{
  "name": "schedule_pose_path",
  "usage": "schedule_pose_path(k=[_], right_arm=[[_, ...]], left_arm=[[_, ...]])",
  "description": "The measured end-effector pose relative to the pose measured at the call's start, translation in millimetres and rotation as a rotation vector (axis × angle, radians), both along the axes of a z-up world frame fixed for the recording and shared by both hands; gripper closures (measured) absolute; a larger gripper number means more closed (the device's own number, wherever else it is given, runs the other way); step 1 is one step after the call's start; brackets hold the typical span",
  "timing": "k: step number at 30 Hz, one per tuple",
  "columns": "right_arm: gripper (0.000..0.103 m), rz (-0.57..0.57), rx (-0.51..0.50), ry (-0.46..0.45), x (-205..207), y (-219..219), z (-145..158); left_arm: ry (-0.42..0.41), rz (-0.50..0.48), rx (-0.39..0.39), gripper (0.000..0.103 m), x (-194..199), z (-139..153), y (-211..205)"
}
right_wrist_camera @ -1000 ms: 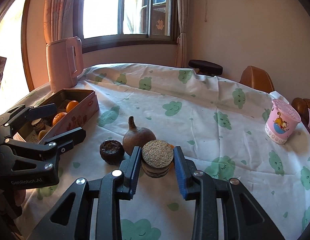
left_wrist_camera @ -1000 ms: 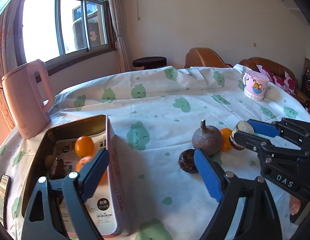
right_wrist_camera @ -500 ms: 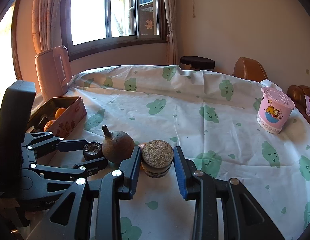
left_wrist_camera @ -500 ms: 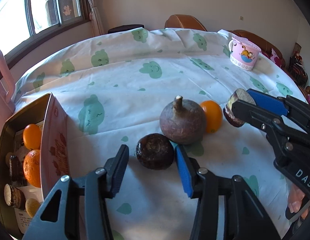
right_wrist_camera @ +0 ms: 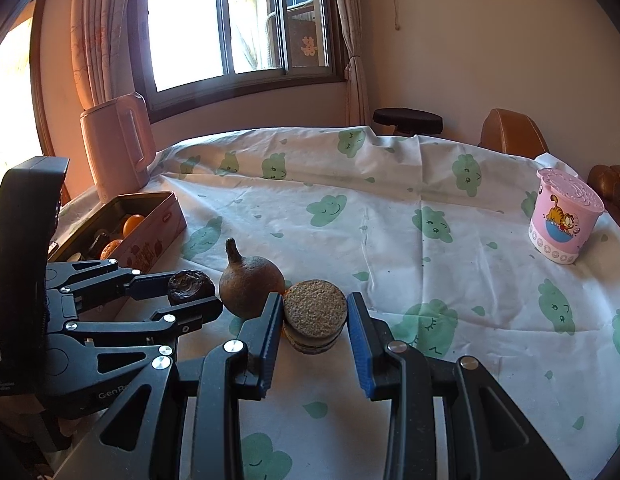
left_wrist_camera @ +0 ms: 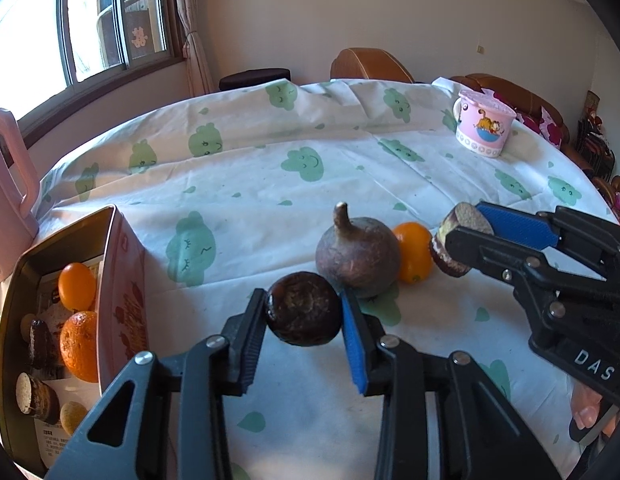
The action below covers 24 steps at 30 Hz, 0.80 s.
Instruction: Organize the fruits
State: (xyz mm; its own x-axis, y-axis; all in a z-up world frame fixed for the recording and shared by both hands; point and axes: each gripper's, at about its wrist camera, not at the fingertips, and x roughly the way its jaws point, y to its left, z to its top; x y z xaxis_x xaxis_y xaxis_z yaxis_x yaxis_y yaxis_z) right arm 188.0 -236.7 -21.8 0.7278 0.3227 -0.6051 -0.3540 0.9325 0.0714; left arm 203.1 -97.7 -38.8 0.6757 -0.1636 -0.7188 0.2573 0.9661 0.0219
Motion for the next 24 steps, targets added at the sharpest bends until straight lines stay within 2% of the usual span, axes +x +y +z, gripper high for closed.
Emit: schedule_pose_path(k=[24], right_arm=[[0.068,0.044,0.013,-0.069,-12,4,7]], left_arm=[[-0.122,0.007,-0.059,0.065,-17,16,9]])
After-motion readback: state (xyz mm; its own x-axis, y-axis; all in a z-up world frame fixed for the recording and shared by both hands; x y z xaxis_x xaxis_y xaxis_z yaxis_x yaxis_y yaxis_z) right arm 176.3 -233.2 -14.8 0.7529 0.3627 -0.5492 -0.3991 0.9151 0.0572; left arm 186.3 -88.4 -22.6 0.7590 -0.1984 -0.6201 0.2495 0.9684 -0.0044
